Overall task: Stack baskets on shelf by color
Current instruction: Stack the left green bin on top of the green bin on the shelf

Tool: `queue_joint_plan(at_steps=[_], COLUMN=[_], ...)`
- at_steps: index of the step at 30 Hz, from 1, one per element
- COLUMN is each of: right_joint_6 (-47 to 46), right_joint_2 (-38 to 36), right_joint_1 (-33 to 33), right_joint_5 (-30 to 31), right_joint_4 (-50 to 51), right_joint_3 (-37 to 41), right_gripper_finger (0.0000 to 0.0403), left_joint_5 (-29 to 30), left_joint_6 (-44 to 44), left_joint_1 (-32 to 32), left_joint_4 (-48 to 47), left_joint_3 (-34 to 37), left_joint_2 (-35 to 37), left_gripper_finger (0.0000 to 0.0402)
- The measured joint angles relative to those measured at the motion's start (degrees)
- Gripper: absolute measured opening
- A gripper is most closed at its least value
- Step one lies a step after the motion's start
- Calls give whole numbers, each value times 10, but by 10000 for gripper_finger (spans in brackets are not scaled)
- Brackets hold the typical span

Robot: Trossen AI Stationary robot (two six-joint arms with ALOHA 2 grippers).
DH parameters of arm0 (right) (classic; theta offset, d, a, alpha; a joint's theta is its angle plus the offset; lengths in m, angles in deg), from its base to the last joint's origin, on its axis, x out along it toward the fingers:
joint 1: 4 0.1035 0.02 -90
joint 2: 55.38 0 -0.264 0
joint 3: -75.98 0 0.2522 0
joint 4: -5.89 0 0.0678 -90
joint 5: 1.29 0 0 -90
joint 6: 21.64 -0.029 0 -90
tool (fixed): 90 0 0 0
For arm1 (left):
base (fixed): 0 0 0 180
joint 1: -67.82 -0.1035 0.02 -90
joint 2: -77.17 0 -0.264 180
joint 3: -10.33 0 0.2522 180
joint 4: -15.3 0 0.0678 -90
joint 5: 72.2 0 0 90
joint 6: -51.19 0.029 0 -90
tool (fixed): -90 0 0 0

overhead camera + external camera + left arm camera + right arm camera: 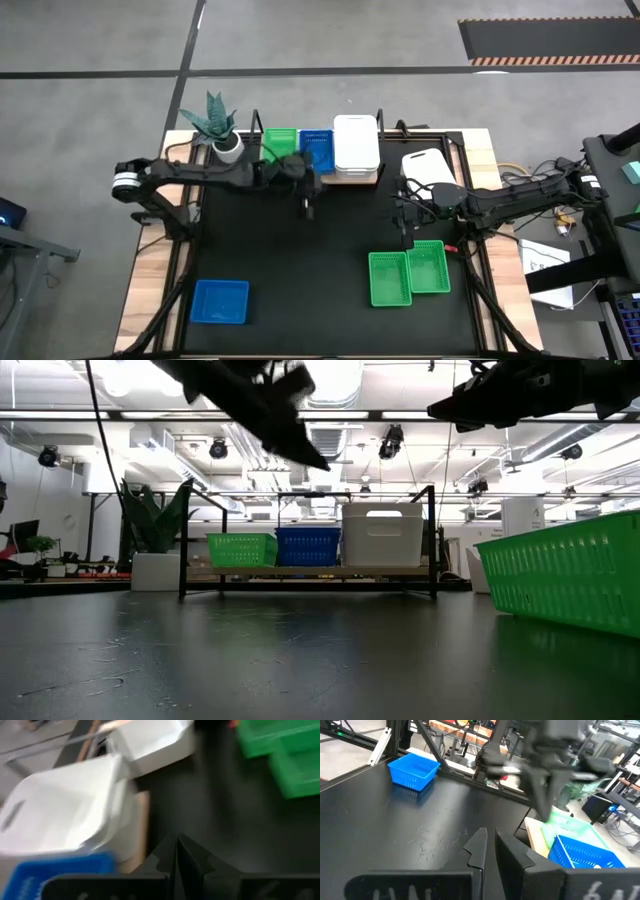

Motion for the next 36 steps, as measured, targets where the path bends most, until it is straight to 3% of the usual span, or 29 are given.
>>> queue_joint_plan(at_steps=[10,18,23,27,36], right_joint_6=[-26,-68,-141,-202,-322], right_joint_2=[0,0,0,0,6], right_joint_1=[0,0,19,58,170], right_joint_5=[0,-2,-51,-56,73], right_joint_4=[7,7,7,38,279], right_joint_3=[0,0,0,-14,-113], right_gripper_finger=[28,28,28,28,28], left_joint_5=[-1,21,47,48,73], left_joint_6=[-102,-107,-106,-102,-56], left_joint_1=[172,260,277,276,276], left_joint_4=[-1,-1,-1,-1,-6], left_joint_3=[4,5,5,5,5], left_joint_2=[6,6,6,6,6], left_gripper_finger=[0,0,0,0,0])
